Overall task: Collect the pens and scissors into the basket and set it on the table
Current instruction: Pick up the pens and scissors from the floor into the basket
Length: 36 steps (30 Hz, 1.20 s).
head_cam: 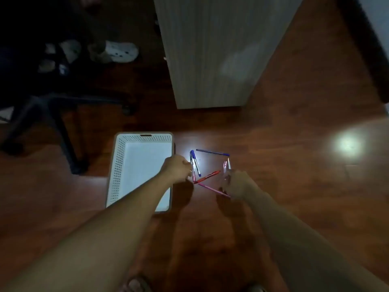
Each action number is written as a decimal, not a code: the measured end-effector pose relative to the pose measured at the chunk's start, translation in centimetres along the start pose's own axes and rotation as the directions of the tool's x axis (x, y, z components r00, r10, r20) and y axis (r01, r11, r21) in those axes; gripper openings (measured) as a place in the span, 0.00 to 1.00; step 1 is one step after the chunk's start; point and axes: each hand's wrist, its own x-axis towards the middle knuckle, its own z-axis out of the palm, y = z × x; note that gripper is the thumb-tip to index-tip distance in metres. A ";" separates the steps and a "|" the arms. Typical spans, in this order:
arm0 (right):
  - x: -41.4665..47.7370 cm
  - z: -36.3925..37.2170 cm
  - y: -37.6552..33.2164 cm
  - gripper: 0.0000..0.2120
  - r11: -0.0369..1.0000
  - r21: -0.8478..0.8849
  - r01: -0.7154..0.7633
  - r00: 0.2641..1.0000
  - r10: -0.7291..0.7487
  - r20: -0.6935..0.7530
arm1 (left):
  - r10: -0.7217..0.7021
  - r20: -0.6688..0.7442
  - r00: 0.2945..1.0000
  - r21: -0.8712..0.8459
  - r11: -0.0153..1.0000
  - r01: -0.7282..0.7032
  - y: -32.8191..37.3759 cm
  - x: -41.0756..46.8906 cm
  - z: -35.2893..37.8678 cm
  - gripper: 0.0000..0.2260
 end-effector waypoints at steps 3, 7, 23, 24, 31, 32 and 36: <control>4.4 4.6 2.3 0.15 0.993 -0.105 0.045 0.999 -0.042 0.032 | -0.071 -0.021 0.997 0.019 0.997 0.071 -2.0 4.5 5.4 0.10; 6.9 7.6 3.7 0.15 0.991 -0.122 0.048 0.998 -0.051 -0.025 | -0.097 -0.118 0.988 0.089 0.990 0.108 -3.8 7.8 9.8 0.09; 9.6 11.9 3.9 0.17 0.965 -0.260 0.021 0.997 -0.041 -0.069 | -0.149 -0.043 0.988 -0.042 0.988 0.148 -5.4 11.6 11.4 0.12; 9.6 11.4 3.8 0.16 0.977 -0.212 0.033 0.998 -0.044 -0.048 | -0.141 0.000 0.990 -0.066 0.988 0.141 -5.1 11.5 10.6 0.12; 11.9 8.5 -1.3 0.09 0.930 0.321 0.178 0.979 -0.136 -0.149 | -0.001 0.184 0.983 -0.330 0.942 0.062 -3.9 9.4 -1.5 0.11; 12.3 7.9 -2.8 0.11 0.915 0.352 0.199 0.974 -0.146 -0.172 | 0.004 0.162 0.987 -0.312 0.949 0.048 -4.3 9.2 -3.1 0.11; 13.8 7.0 -9.4 0.15 0.860 0.418 0.293 0.956 -0.263 -0.129 | -0.095 0.050 0.994 -0.304 0.947 0.105 -8.6 8.9 -6.8 0.10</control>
